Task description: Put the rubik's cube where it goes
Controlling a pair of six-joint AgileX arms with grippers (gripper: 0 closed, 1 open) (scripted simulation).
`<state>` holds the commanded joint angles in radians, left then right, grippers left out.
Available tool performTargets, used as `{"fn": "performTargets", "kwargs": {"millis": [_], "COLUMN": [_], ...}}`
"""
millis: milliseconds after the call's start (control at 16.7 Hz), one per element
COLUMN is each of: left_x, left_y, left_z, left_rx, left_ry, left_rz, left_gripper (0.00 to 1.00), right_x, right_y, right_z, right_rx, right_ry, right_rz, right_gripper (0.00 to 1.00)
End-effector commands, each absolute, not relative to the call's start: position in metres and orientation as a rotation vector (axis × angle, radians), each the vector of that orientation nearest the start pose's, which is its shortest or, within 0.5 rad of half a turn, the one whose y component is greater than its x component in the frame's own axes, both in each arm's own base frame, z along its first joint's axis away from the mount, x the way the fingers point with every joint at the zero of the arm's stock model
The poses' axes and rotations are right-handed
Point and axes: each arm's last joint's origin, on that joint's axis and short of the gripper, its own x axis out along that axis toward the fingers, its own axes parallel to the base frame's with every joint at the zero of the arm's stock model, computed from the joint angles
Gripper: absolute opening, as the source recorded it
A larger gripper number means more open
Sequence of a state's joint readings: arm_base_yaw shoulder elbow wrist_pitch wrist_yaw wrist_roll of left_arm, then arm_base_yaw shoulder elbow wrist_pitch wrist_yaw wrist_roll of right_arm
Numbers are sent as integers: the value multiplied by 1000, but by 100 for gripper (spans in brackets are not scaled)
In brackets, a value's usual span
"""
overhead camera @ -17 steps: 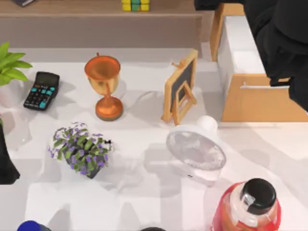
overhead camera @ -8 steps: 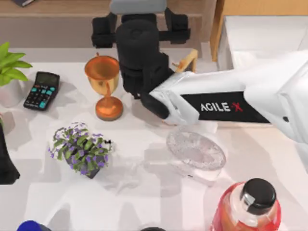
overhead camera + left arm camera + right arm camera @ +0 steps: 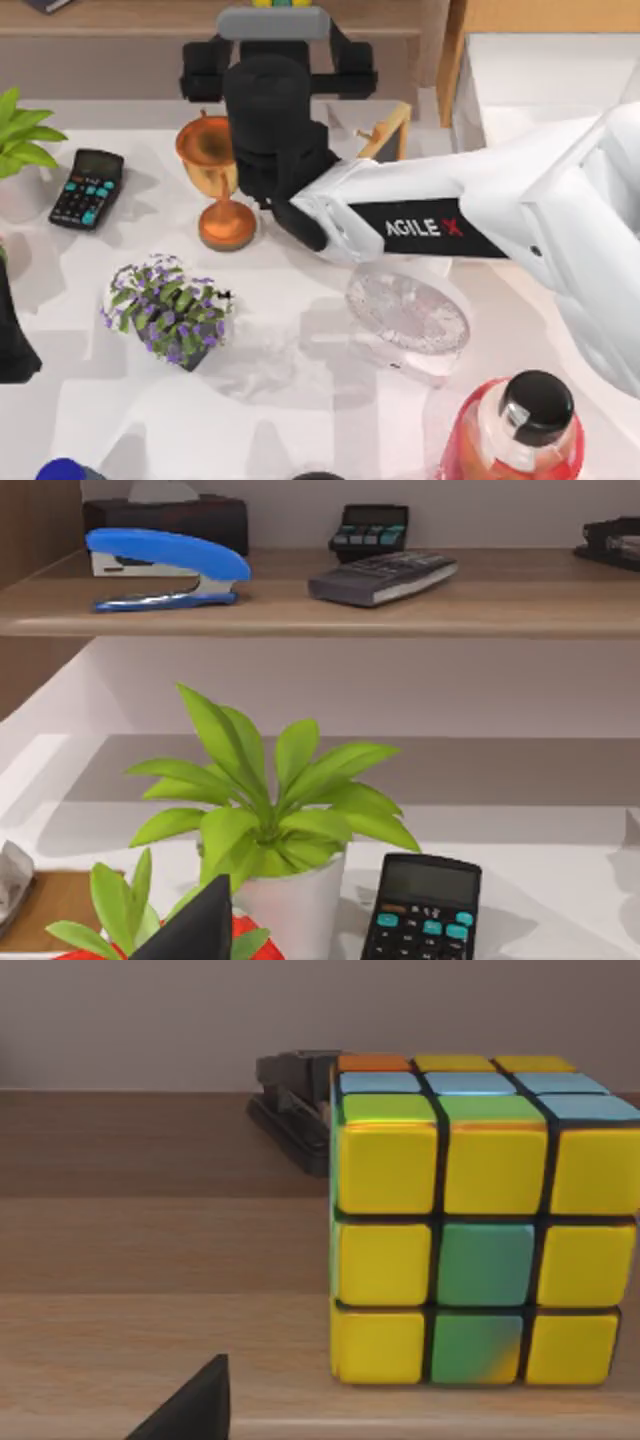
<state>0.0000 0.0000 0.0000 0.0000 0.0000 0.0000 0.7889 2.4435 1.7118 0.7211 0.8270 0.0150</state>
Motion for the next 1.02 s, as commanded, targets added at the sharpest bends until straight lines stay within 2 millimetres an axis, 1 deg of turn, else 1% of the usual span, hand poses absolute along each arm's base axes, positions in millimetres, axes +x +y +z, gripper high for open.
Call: {"fn": "performTargets", "kwargs": {"millis": [120,240,480,720,900,1020], "left_x": [106,106,106,106,106,106], "left_y": [-1,-1,-1,-1,-1,-1], "left_z": [160,160,160,160,160,160], "left_rx": [0,0,0,0,0,0], "left_ry": [0,0,0,0,0,0], "left_rz": [0,0,0,0,0,0], "left_gripper": [100,100,100,100,100,100], "right_x": [392,398,422,445,452,452], "right_y": [371,371,371,370,371,371], "right_z": [149,152,158,157,149,149], "right_rx": [-3,0,-1,2,0,0], "right_ry": [3,1,-3,-5,0,0], "right_rz": [-10,-10,-10,-11,-10,-10], "right_gripper": [100,100,100,100,100,100]}}
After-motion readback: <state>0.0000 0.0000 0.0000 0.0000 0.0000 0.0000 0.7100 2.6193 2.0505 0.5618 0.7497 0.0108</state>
